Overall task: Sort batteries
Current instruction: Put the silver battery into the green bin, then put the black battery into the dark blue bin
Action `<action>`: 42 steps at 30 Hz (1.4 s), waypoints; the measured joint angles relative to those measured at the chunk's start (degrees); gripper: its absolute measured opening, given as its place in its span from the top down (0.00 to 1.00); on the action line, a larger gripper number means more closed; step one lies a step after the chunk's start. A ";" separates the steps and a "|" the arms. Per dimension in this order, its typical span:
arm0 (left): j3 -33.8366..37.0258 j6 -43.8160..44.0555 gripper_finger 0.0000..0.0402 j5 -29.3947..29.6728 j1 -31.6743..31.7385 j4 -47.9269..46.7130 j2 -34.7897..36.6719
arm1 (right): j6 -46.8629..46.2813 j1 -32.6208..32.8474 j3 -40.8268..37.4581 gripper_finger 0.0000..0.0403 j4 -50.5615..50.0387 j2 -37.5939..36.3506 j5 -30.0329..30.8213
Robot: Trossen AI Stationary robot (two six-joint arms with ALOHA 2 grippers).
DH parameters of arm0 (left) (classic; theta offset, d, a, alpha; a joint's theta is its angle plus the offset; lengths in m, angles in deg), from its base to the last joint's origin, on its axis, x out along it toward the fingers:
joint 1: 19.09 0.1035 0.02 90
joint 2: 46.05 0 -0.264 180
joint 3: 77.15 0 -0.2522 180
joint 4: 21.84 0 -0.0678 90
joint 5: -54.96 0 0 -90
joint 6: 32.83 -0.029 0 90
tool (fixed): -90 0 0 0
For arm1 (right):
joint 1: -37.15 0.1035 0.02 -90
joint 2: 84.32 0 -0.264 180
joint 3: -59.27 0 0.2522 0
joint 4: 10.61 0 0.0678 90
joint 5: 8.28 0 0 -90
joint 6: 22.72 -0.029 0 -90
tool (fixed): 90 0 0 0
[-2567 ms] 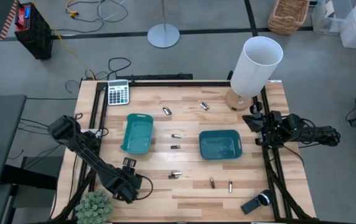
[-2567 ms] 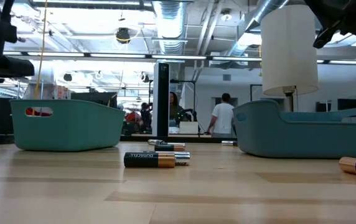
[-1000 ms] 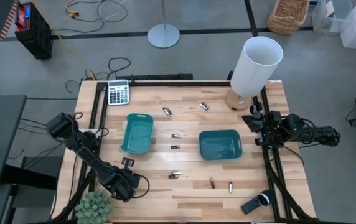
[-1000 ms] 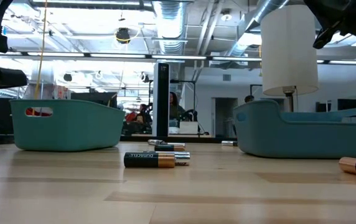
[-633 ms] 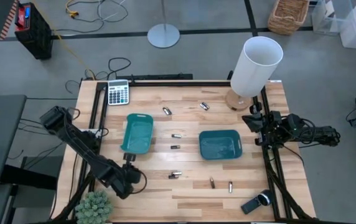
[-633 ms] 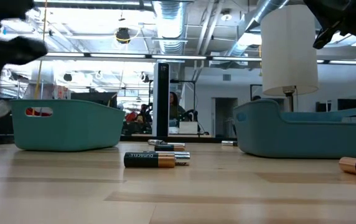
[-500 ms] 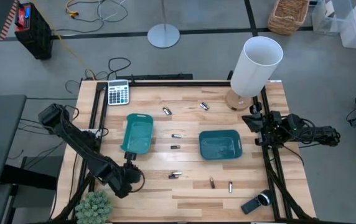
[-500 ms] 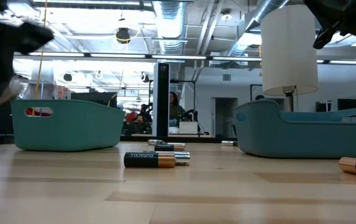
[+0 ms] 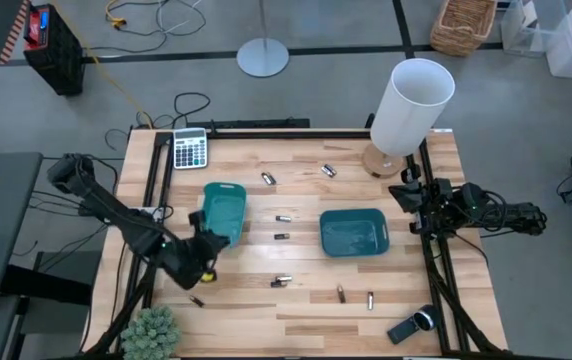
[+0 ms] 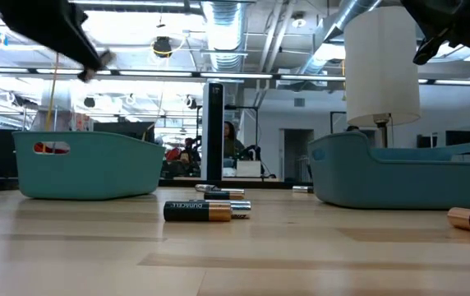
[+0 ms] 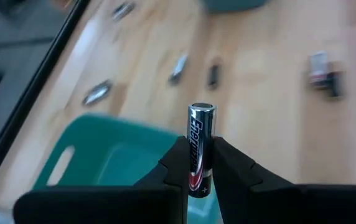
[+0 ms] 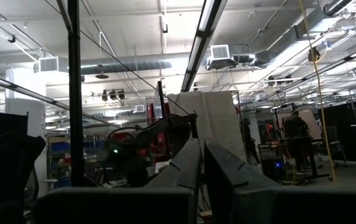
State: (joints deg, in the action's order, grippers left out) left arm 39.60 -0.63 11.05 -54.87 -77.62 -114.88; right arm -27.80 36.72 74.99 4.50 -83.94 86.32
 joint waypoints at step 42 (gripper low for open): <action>6.05 -13.11 0.68 4.85 13.54 17.16 11.67 | 10.99 10.19 37.55 0.60 3.62 71.55 -0.02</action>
State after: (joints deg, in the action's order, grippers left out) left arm 45.64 -13.74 15.90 -41.32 -60.46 -103.21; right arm -16.82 46.91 112.53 8.12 -12.38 86.30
